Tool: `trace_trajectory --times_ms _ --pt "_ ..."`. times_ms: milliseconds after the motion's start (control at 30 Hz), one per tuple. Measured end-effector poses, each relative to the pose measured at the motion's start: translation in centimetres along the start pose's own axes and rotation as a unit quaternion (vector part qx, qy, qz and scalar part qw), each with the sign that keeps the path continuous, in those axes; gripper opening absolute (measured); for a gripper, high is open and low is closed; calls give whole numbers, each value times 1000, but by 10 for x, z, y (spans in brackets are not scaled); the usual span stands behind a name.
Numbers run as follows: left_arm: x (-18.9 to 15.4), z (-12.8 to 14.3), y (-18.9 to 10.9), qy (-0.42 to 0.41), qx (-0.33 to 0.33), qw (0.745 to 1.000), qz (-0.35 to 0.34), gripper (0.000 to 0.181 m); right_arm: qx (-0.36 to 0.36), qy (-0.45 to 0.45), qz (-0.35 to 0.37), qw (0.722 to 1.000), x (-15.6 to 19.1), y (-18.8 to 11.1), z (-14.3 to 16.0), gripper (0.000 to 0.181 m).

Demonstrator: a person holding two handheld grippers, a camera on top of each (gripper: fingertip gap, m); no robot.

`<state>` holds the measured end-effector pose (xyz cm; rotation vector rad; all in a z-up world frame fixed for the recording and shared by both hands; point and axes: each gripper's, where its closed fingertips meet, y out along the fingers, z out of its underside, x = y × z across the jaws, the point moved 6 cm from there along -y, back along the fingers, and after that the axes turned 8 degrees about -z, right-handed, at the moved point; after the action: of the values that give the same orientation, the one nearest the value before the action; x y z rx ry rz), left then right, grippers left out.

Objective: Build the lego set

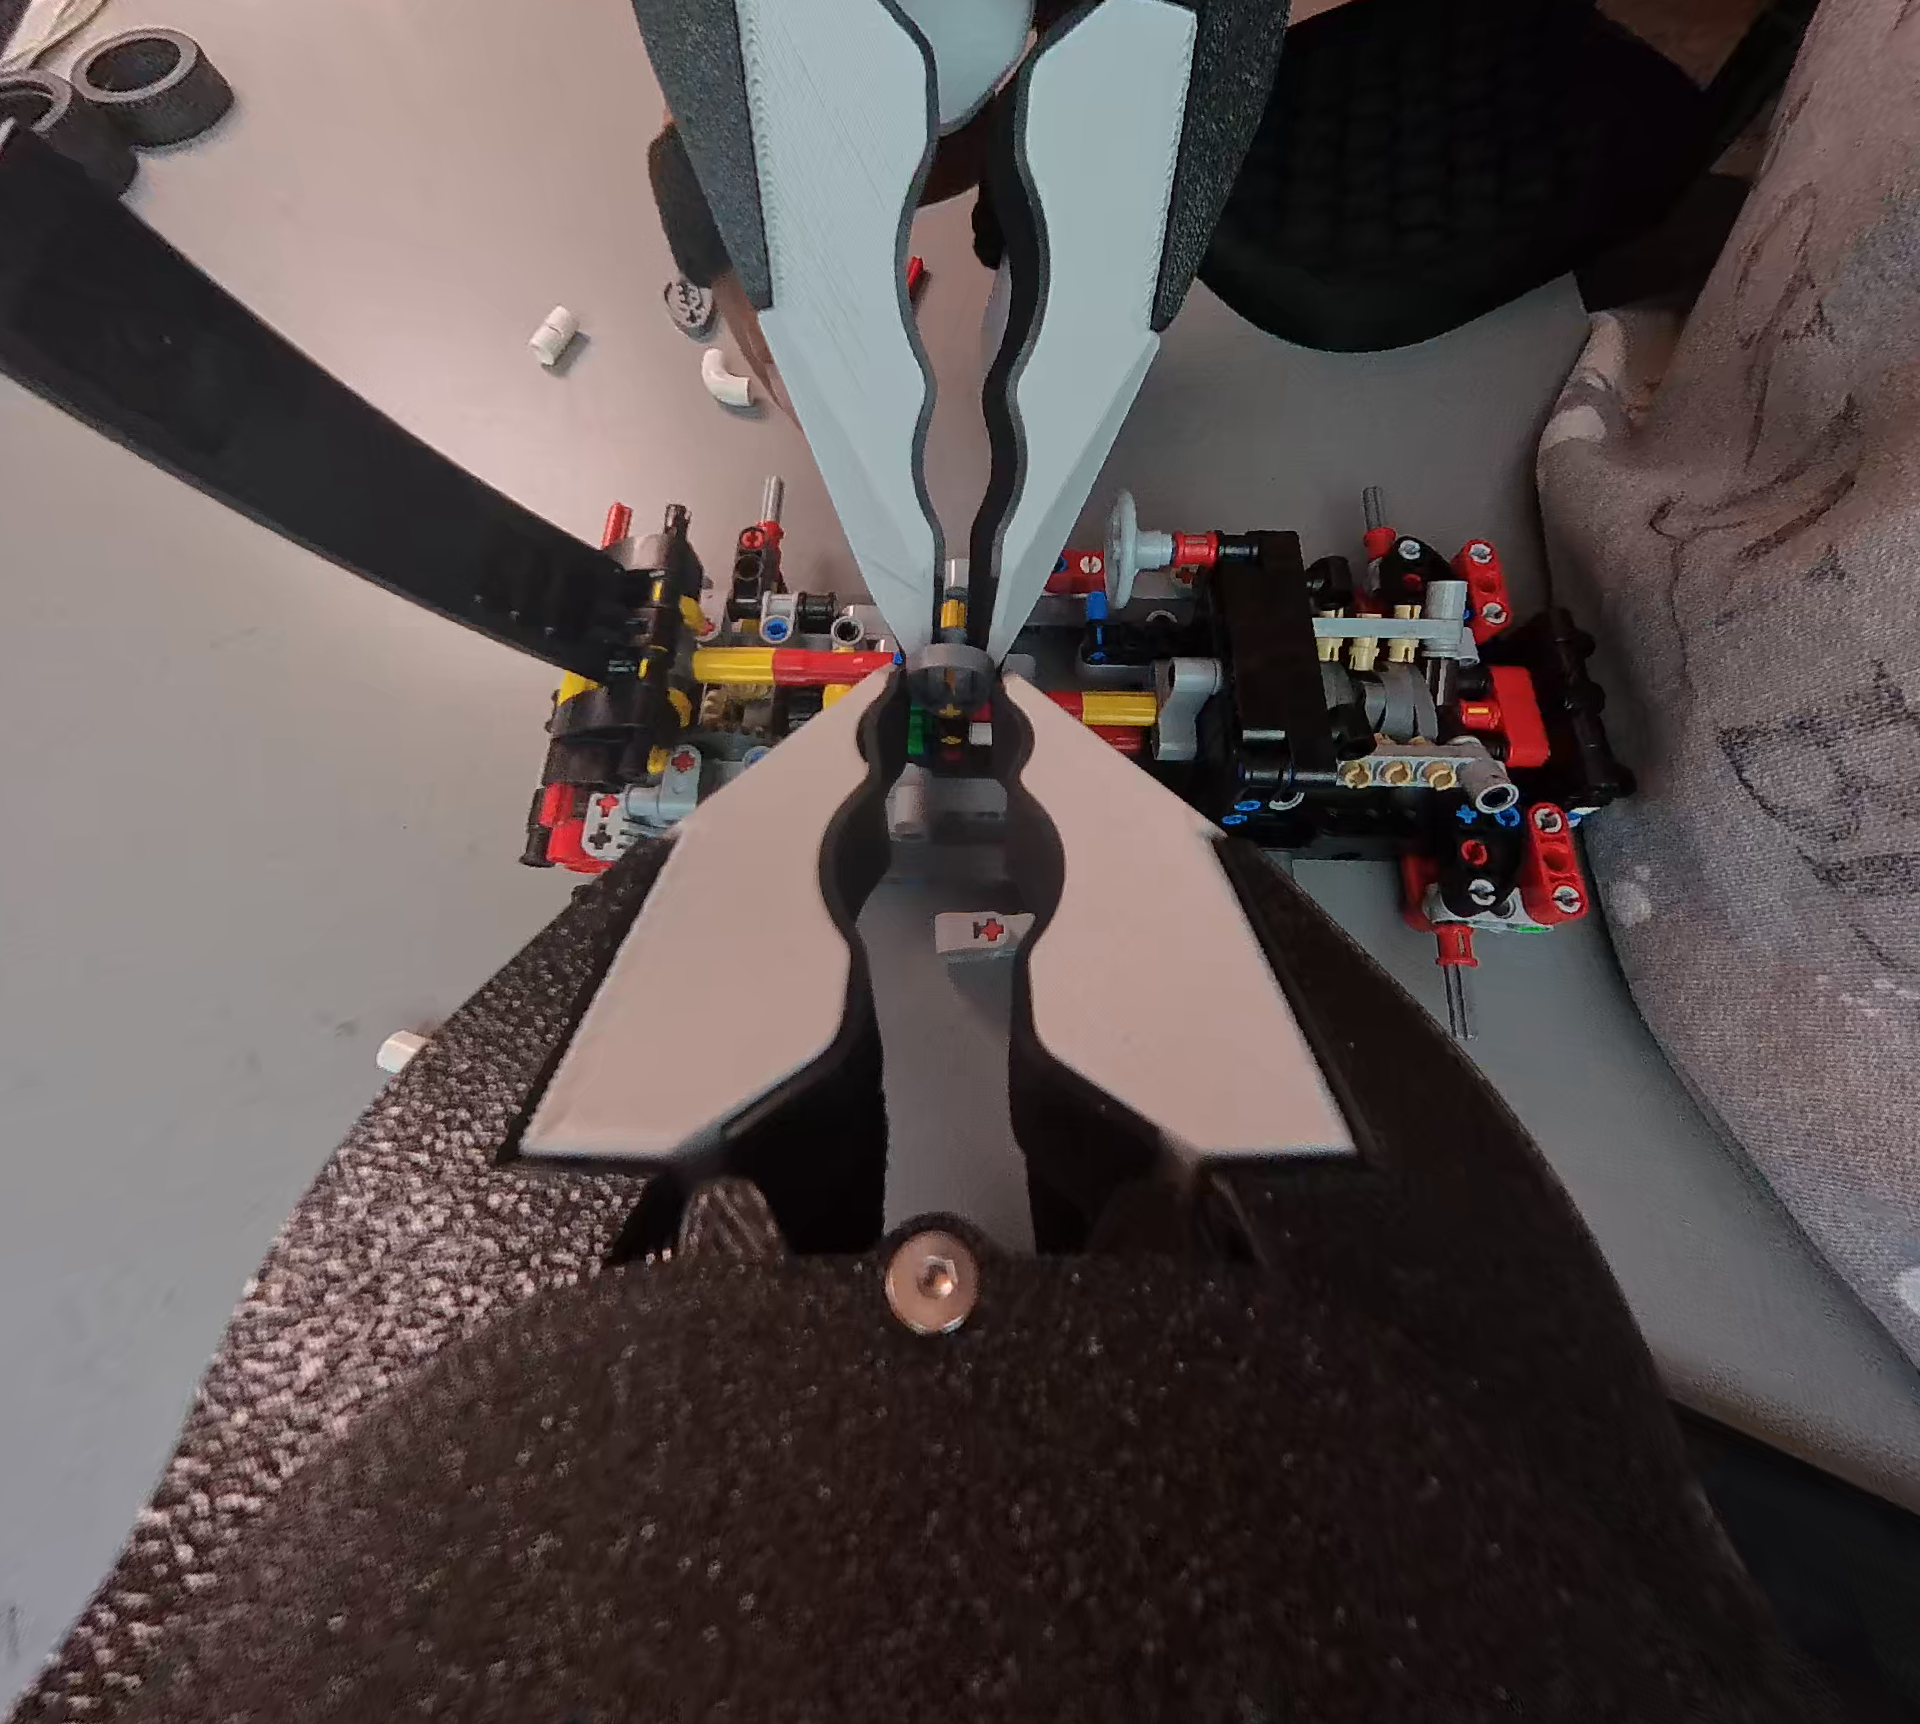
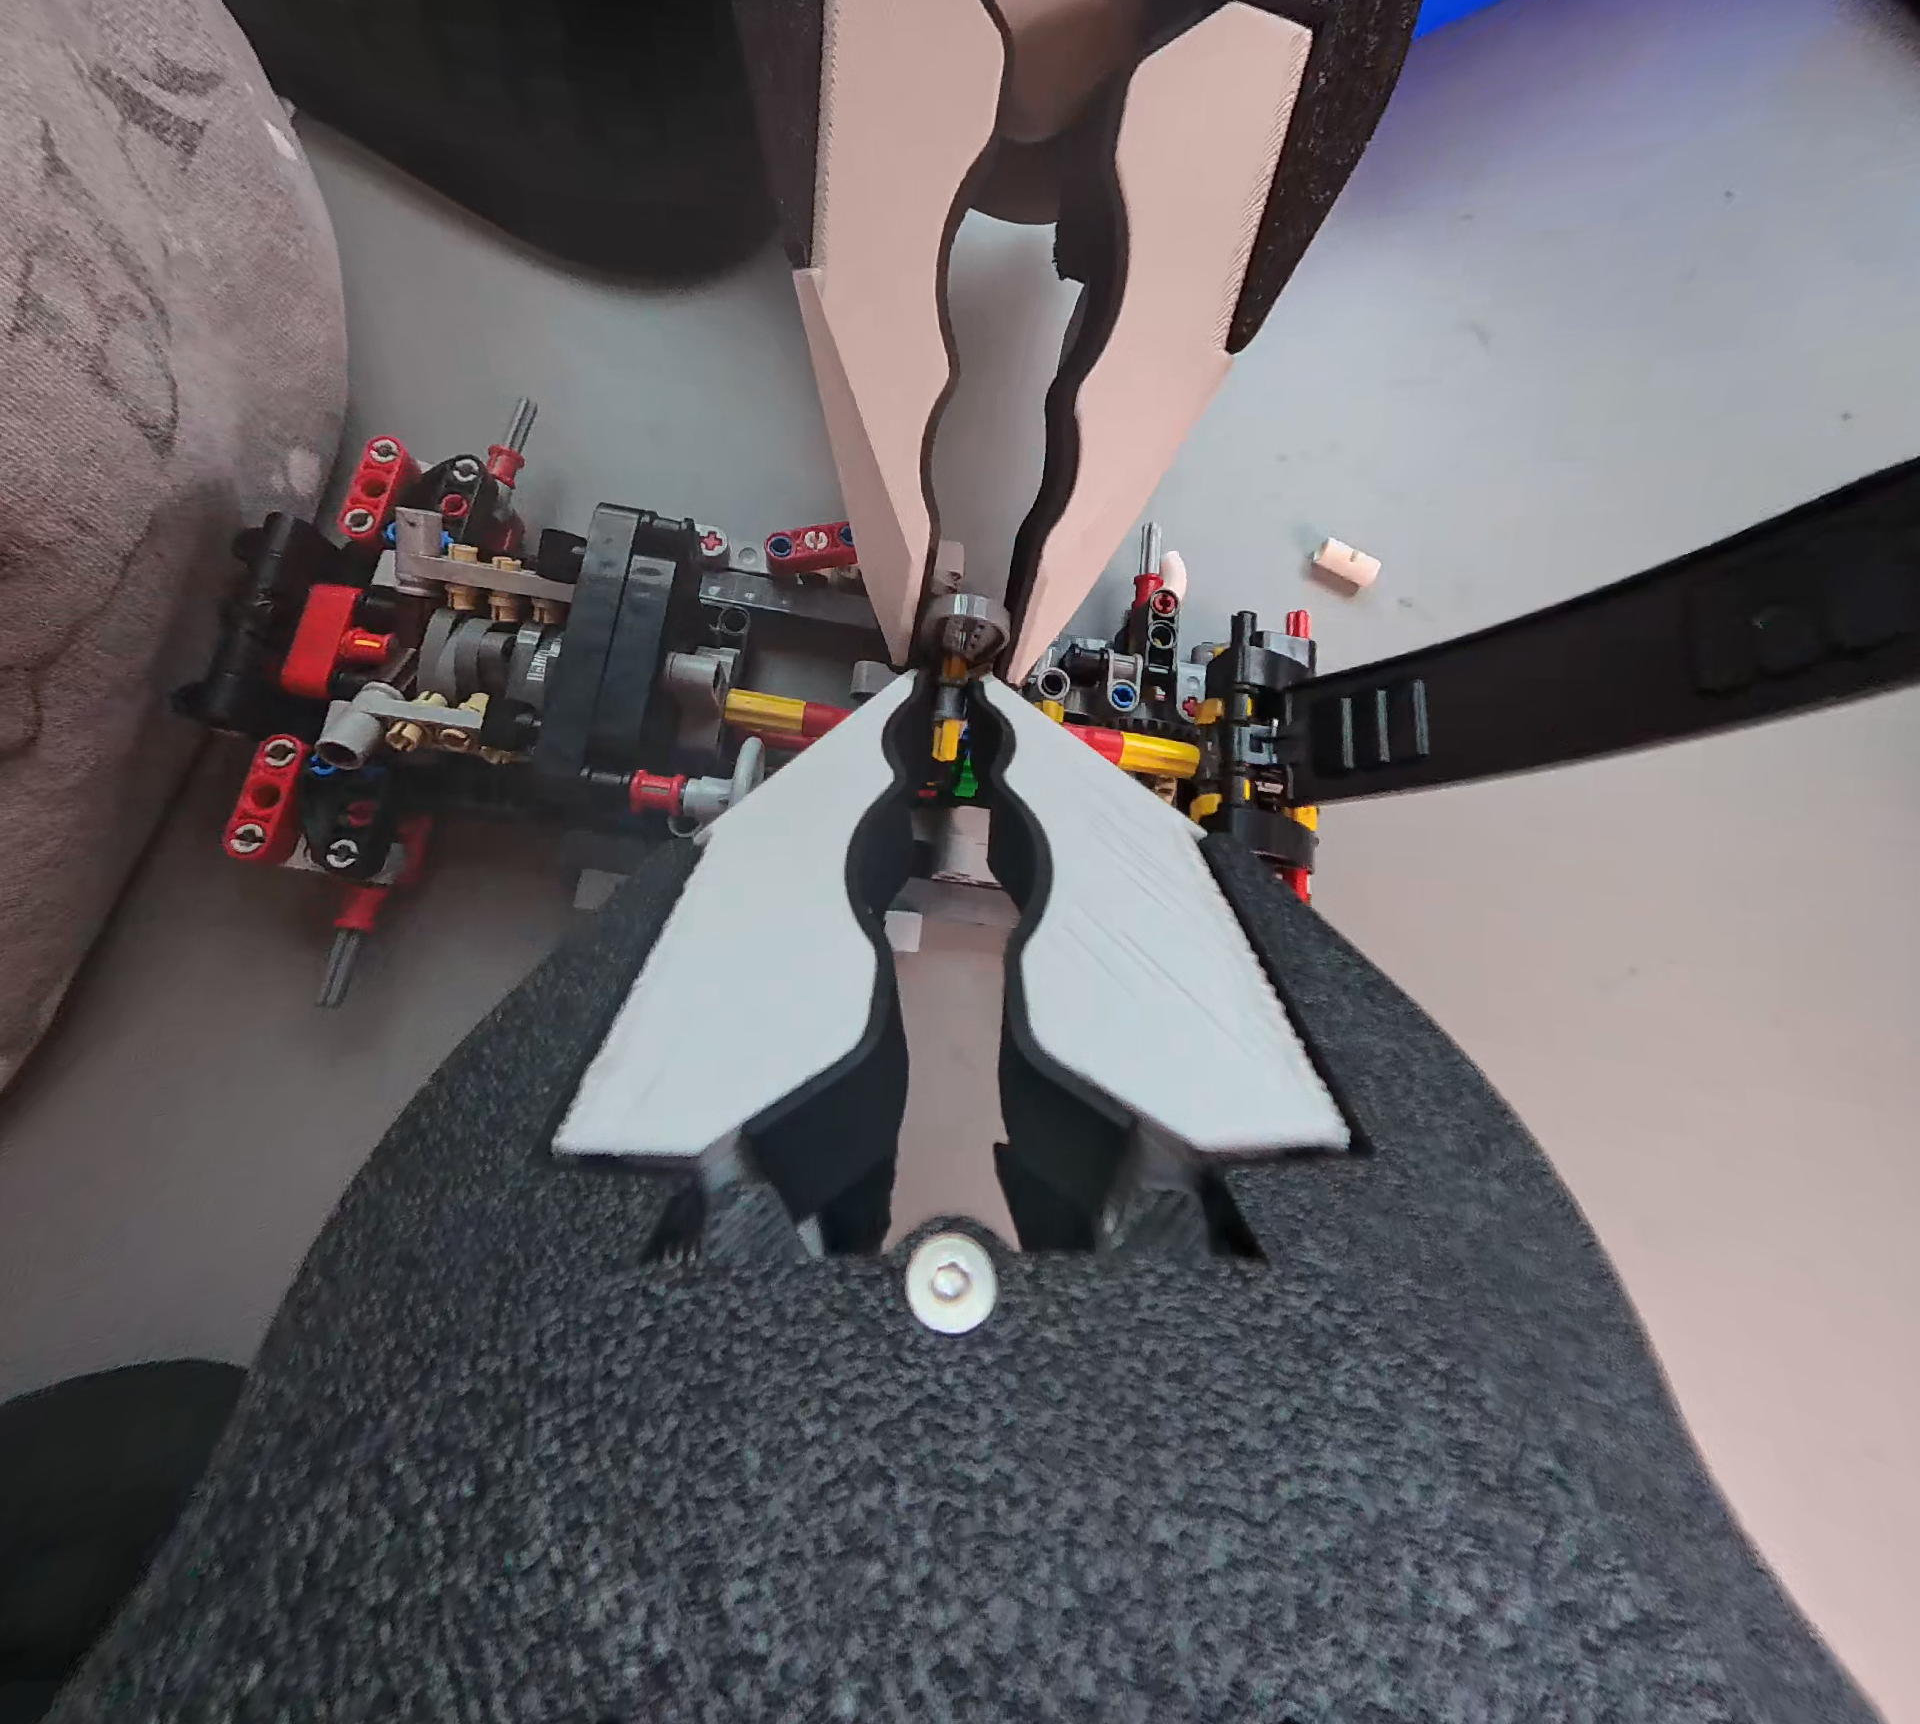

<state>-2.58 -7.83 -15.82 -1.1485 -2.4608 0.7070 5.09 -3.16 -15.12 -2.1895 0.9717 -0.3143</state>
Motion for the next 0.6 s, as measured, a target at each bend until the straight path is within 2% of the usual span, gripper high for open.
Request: trace_trajectory --times_ms 200,433,600 --pt "-1 2 -1 -23 -16 1000 3 15 -14 15 0 1000 2 -1 2 5" --pt "-3 0 1 -19 -24 999 16 16 -79 49 5 996 9 -13 7 5" --pt "-3 0 1 -17 -24 999 18 16 -51 38 5 998 10 -8 12 5"
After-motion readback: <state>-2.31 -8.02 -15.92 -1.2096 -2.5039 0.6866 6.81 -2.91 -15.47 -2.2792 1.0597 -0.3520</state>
